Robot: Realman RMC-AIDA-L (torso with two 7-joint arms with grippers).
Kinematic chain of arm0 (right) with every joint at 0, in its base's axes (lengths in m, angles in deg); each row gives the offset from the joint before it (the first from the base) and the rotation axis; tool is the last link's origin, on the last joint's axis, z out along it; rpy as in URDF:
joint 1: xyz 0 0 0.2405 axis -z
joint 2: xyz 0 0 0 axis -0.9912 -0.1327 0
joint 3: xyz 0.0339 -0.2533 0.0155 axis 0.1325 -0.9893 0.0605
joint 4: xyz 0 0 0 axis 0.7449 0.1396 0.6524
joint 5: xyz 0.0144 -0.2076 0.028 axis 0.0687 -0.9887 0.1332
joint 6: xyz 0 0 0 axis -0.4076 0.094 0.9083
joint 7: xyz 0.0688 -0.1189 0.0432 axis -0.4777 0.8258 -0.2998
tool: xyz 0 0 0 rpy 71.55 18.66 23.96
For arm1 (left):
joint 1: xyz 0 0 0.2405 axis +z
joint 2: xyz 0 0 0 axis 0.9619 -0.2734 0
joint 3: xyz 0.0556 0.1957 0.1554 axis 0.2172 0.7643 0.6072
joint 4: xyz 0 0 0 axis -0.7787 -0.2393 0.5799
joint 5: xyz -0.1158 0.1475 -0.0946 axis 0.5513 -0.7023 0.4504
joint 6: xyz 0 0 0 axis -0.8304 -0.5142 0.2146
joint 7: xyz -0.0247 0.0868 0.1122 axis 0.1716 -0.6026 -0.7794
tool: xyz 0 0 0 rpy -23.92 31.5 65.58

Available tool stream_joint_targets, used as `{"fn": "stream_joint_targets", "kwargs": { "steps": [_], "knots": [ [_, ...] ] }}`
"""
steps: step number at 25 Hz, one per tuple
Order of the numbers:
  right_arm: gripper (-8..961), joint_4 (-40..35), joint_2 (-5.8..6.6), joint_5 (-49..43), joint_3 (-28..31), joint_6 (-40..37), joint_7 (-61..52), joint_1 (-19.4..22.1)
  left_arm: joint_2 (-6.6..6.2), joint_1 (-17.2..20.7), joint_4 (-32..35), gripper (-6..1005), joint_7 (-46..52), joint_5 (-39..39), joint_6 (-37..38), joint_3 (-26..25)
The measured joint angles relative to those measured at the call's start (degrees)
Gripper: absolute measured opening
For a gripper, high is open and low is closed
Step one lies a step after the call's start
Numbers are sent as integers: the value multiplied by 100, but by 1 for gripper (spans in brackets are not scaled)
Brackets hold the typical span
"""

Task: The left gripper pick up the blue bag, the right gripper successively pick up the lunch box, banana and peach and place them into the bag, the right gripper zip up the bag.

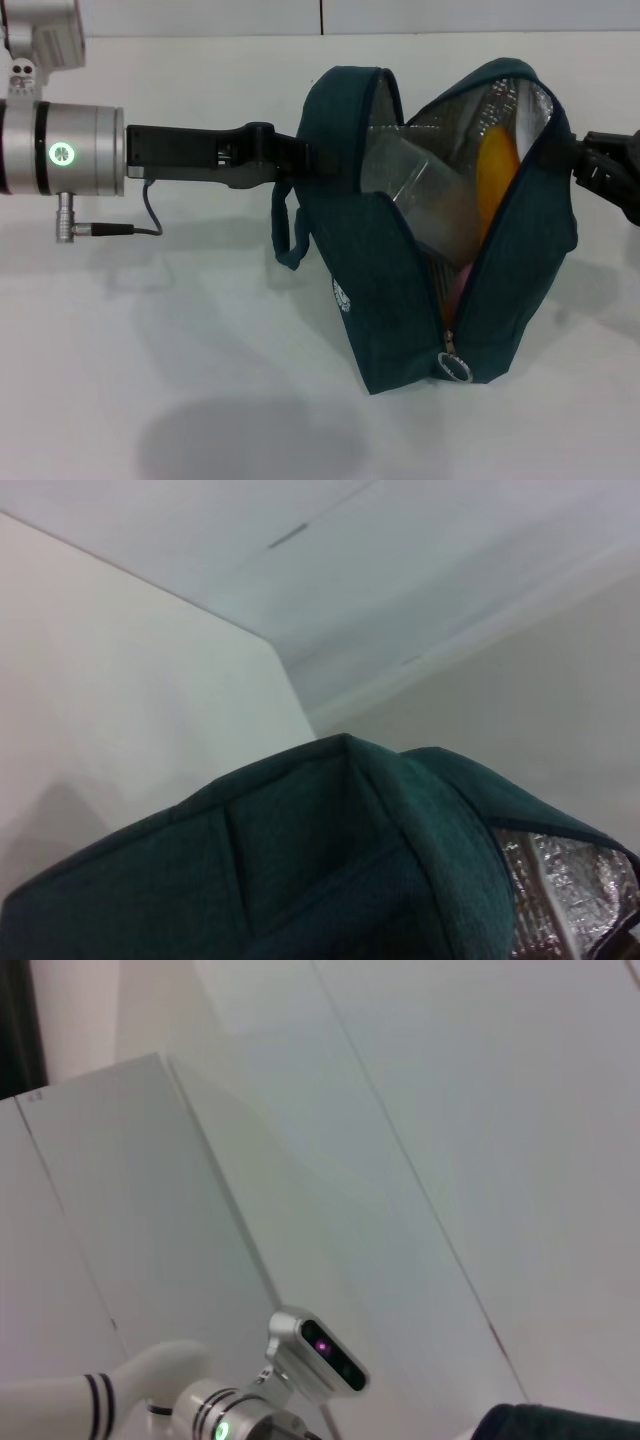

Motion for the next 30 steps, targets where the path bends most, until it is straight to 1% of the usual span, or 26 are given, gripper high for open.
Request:
{"fn": "stream_joint_targets", "kwargs": {
  "steps": [4,10,16,21,26,30],
  "knots": [
    [36,51,-18,-16,-35,40,160,-26,-2,36,-2,50,-58,-61,-46,4],
    [36,382,-40,-72,-66,94,280,-170,39,120,-11,50,-154,-237,-80,8],
    [36,400,-36,-94,-22,4,302,-129,49,131,-60,50,-155,-245,3,16],
    [163,402,-24,-42,54,-161,367,12,55,114,-67,50,-160,-231,108,23],
    [342,428,-4,-33,318,-535,500,189,59,113,-68,50,-161,-221,147,23],
    [468,473,5,-30,392,-738,781,350,66,94,-114,50,-143,-207,233,23]
  ]
}}
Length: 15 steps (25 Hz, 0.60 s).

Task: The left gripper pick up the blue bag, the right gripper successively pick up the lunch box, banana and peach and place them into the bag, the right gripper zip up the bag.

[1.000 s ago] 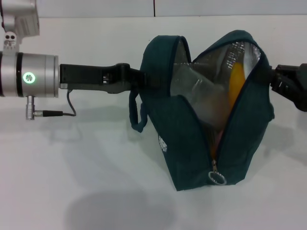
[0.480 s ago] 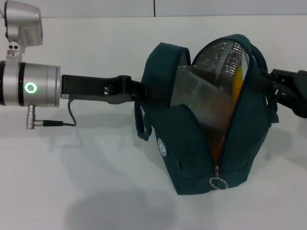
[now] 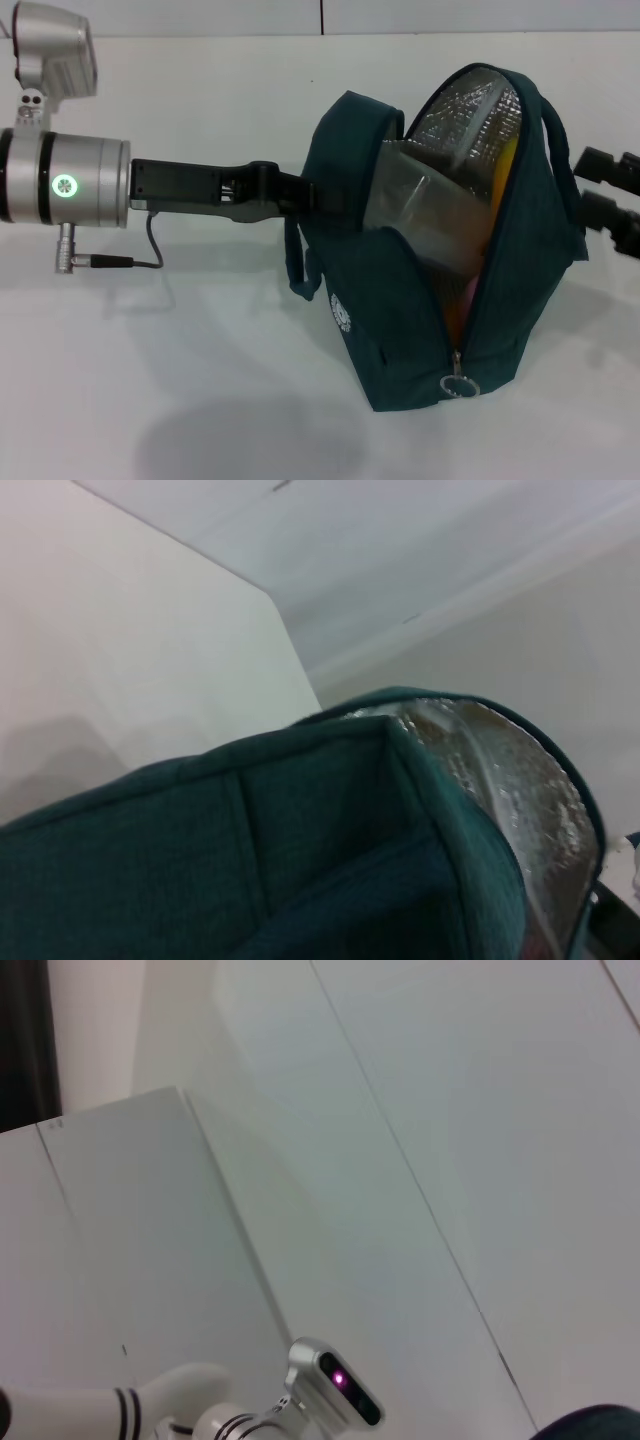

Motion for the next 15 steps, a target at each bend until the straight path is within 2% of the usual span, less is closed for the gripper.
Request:
{"fn": "stream_joint_targets", "kwargs": {
  "steps": [5,9,15],
  "knots": [
    [617,424,1,-4,21,-679,1022,121,21,-18,-119,50,-16,13,1,-20],
    [671,886,2,-168,-7,-1197,2027,245,55,-20,-126,50,-24,41,-31,-35],
    [694,1789,-32,-1017,-26,-950,3056,173,59,-18,-126,51,-29,71,-101,-43]
  ]
}}
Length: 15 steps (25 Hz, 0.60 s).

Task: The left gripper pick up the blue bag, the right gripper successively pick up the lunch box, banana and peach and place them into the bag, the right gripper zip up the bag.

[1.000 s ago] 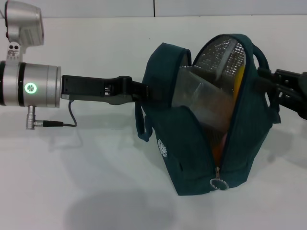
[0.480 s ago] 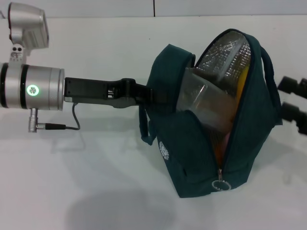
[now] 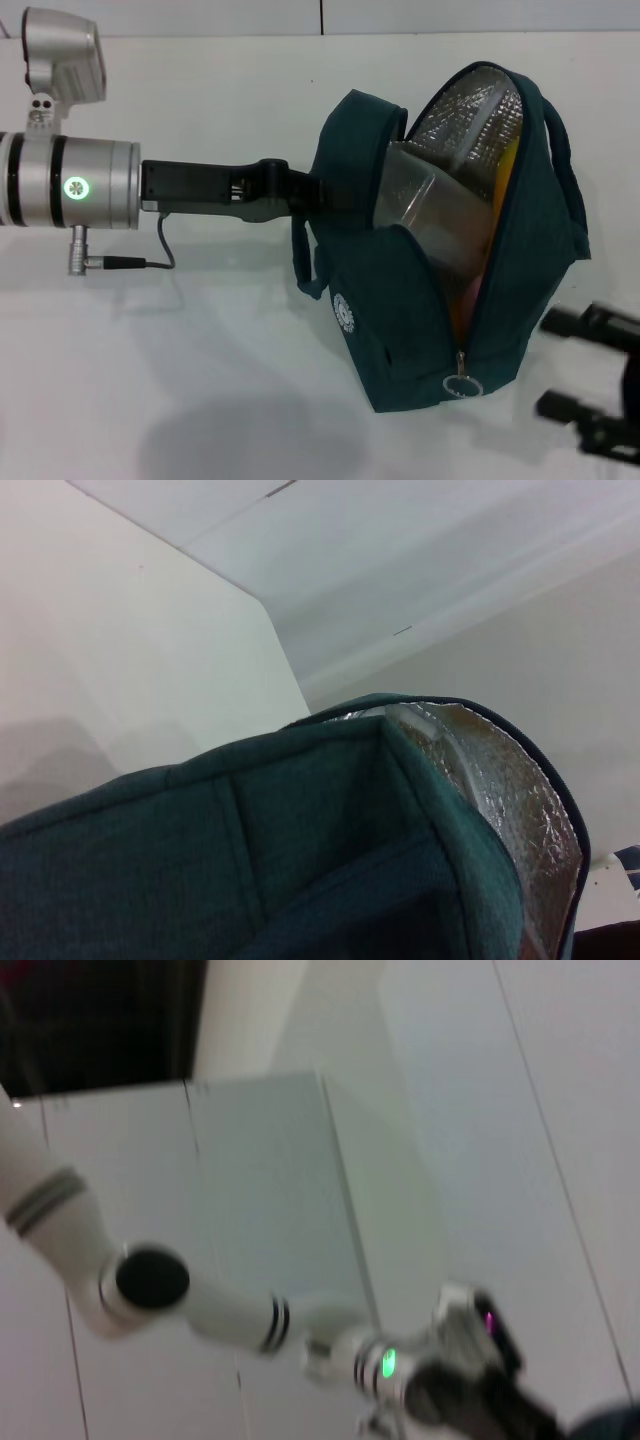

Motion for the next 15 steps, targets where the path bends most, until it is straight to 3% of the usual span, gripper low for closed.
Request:
{"fn": "stream_joint_targets", "kwargs": {
  "steps": [7,15],
  "knots": [
    [677,1016,-17,-296,-115,967,911,-63,13,4,1,51,-33,1,-8,-1],
    [655,1142,-25,-320,-444,1604,981,-94,12,1,1,51,-35,1,-8,27]
  ]
}}
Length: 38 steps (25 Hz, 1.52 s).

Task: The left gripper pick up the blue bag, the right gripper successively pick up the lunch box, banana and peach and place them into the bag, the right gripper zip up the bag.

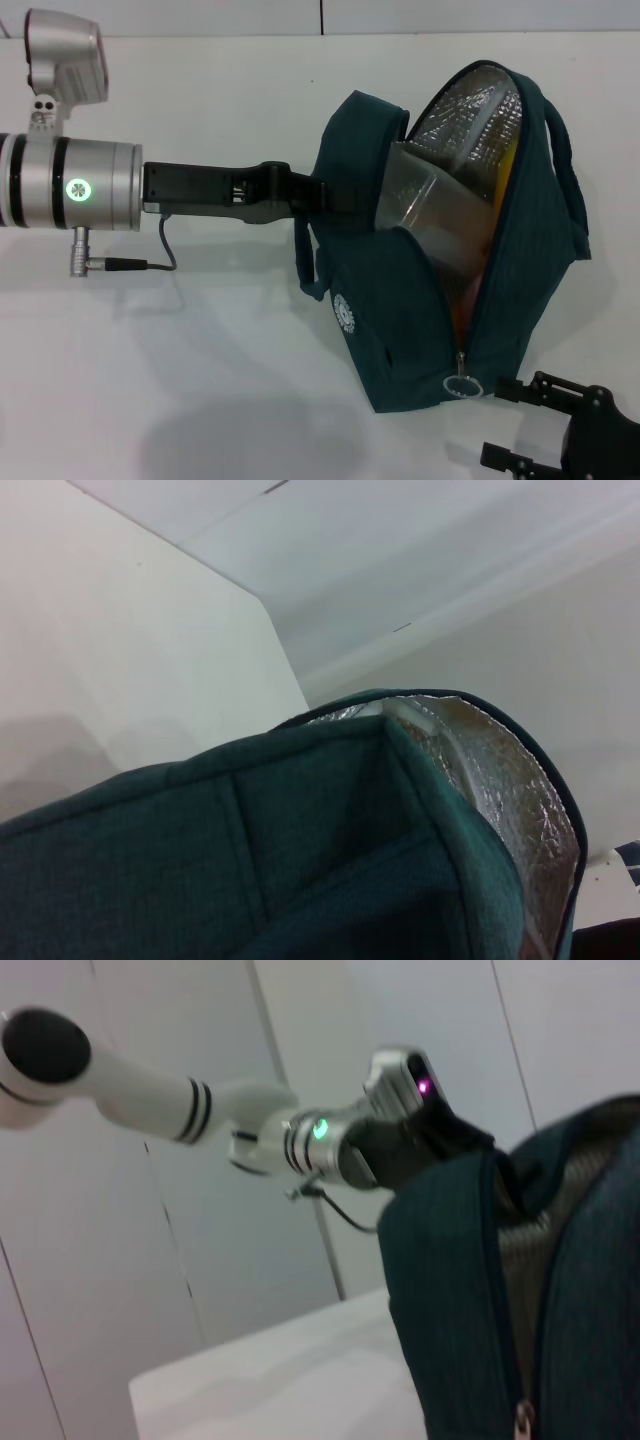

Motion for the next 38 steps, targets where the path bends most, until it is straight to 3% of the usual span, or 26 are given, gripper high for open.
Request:
{"fn": "stream_joint_targets", "kwargs": {
  "steps": [34,38],
  "knots": [
    [563,447,-95,188,-241,569,-1,-646,18,25,-9,52,-72,6,1,-26],
    [405,467,-93,332,-241,603,-17,-647,18,41,-9,52,-89,7,-2,-29]
  ]
}}
